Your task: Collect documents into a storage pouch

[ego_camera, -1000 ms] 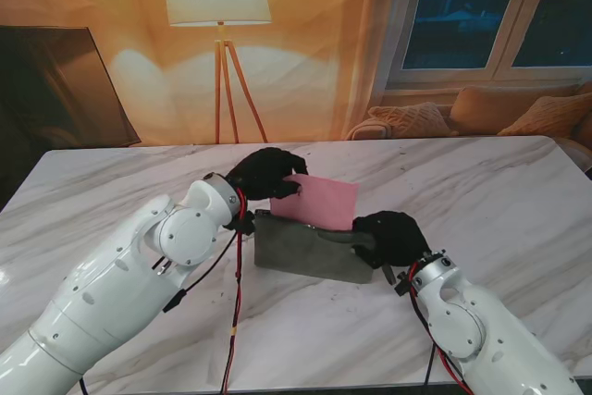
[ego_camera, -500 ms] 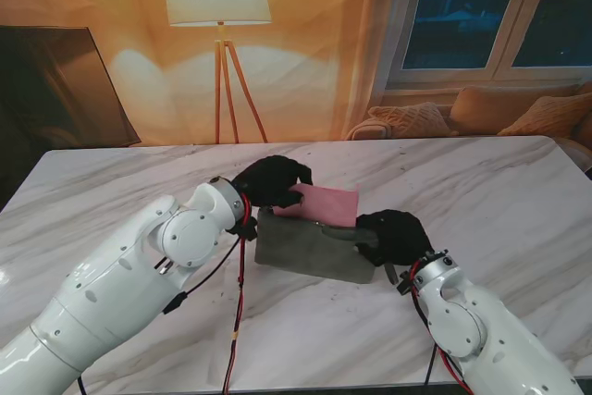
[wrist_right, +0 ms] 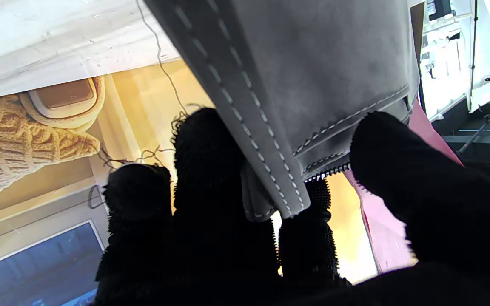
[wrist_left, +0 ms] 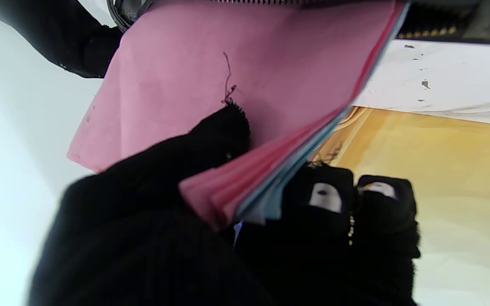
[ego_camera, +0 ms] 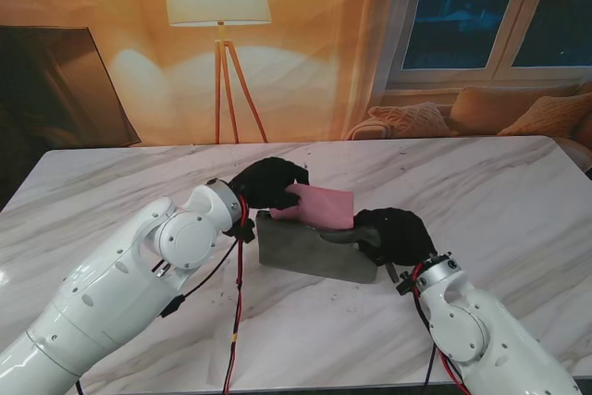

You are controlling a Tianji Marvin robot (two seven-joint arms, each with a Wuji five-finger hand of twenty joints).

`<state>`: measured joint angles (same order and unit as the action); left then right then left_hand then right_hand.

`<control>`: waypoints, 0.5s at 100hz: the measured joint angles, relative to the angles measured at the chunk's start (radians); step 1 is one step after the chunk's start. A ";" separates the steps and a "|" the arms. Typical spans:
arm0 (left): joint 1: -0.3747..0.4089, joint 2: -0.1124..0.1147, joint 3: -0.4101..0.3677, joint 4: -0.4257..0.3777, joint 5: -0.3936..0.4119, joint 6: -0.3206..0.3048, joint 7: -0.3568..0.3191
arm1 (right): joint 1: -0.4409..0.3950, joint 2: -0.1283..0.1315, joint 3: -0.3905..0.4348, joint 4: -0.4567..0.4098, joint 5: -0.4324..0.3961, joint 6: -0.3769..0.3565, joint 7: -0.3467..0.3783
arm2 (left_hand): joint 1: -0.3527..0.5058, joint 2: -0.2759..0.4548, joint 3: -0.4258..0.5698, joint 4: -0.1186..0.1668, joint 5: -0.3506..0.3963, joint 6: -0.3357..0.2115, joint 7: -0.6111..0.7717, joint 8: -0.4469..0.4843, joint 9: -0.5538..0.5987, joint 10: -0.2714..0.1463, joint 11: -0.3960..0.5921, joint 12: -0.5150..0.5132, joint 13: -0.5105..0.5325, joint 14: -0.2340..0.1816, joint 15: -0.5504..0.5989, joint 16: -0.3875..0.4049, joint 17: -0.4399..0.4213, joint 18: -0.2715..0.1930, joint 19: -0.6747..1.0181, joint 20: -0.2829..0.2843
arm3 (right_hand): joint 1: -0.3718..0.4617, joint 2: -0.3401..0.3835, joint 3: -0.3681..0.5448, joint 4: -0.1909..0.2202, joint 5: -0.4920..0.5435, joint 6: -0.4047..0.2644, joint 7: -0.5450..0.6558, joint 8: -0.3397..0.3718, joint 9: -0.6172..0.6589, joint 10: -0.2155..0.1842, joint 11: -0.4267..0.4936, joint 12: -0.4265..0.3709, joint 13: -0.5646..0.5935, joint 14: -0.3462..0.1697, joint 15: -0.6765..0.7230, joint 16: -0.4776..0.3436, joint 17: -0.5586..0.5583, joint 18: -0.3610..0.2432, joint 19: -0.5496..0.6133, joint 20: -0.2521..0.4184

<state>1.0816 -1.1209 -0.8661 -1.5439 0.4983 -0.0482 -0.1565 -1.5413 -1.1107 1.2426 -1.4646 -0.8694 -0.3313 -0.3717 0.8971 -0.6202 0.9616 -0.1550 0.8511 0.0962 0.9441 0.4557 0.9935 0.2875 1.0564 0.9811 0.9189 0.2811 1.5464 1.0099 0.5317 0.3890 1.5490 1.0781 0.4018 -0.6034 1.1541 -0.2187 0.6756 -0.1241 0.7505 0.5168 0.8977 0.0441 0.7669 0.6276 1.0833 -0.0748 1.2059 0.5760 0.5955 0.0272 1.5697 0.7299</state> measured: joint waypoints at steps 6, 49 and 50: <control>0.005 0.001 -0.004 -0.005 0.000 0.001 0.000 | -0.006 -0.001 0.005 -0.008 0.004 -0.001 -0.001 | 0.000 0.000 0.000 0.000 0.000 0.000 0.000 0.002 0.000 0.000 0.000 0.000 0.000 0.000 0.000 0.000 0.000 0.000 0.000 0.000 | -0.010 0.003 0.000 0.056 -0.035 0.000 -0.029 0.039 0.000 -0.001 0.000 0.000 0.000 0.000 -0.001 0.000 -0.006 0.000 -0.001 0.000; 0.021 0.005 -0.010 -0.021 -0.005 0.015 -0.005 | -0.035 -0.009 0.017 -0.063 0.108 0.078 0.059 | -0.002 -0.001 0.000 0.000 0.000 0.000 0.000 0.015 0.000 0.000 0.004 0.000 0.000 0.000 0.000 0.000 0.000 0.000 0.000 0.000 | -0.019 0.003 -0.010 0.063 -0.236 0.161 -0.187 0.014 -0.010 -0.002 0.001 -0.014 -0.001 0.000 -0.002 0.003 -0.009 0.009 -0.009 0.001; 0.021 0.005 -0.010 -0.021 -0.006 0.015 -0.006 | -0.036 -0.010 0.018 -0.066 0.116 0.085 0.067 | -0.002 -0.001 0.000 0.000 0.000 0.000 0.000 0.015 0.000 0.000 0.005 0.000 0.000 0.000 0.001 0.000 0.000 0.000 0.000 0.000 | -0.019 0.003 -0.010 0.063 -0.236 0.169 -0.188 0.008 -0.010 0.005 0.001 -0.016 -0.001 0.000 -0.001 0.006 -0.009 0.009 -0.009 0.001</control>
<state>1.1021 -1.1158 -0.8765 -1.5653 0.4918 -0.0328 -0.1624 -1.5773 -1.1203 1.2602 -1.5308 -0.7537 -0.2460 -0.3046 0.8953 -0.6207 0.9620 -0.1550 0.8508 0.0962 0.9441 0.4707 0.9935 0.2875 1.0613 0.9811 0.9189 0.2812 1.5471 1.0100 0.5318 0.3890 1.5492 1.0781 0.3828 -0.6002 1.1441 -0.1562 0.4394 0.0445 0.5629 0.5251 0.8874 0.0490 0.7677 0.6118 1.0824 -0.0748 1.2044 0.5825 0.5868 0.0359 1.5604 0.7310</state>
